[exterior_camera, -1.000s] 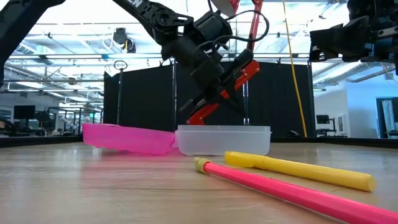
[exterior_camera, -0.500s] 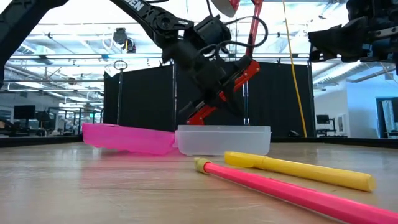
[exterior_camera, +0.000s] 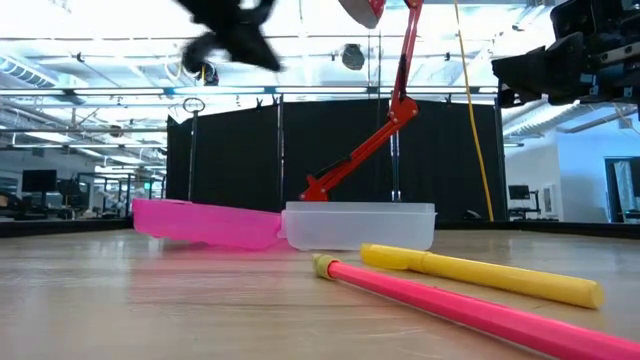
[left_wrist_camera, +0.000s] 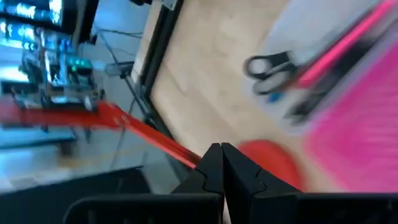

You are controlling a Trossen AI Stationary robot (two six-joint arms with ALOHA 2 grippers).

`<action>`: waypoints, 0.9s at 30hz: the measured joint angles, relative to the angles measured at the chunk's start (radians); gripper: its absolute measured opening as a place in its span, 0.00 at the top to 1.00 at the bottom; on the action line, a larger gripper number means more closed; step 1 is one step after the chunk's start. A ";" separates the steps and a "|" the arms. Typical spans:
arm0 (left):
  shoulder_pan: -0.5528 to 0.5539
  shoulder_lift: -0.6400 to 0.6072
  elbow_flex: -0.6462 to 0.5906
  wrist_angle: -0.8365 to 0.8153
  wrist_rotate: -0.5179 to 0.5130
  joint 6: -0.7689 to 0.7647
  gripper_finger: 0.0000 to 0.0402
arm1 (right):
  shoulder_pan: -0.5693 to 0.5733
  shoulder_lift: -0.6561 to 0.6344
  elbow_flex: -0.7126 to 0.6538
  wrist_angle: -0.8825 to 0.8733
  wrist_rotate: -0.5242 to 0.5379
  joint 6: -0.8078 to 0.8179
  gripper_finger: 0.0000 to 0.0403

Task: Pick & place school supplies into a supply box
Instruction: Adjust the scissors into the supply box

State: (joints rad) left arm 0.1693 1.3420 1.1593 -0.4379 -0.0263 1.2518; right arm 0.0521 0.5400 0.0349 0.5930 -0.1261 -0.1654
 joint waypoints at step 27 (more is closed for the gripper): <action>-0.007 -0.754 -1.109 0.901 0.146 -1.155 0.99 | 0.000 0.715 0.577 -0.510 0.388 0.296 1.00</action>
State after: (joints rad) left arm 0.1619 0.5880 0.0500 0.4633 0.1197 0.0968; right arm 0.0525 1.2546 0.6116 0.0831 0.2616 0.1302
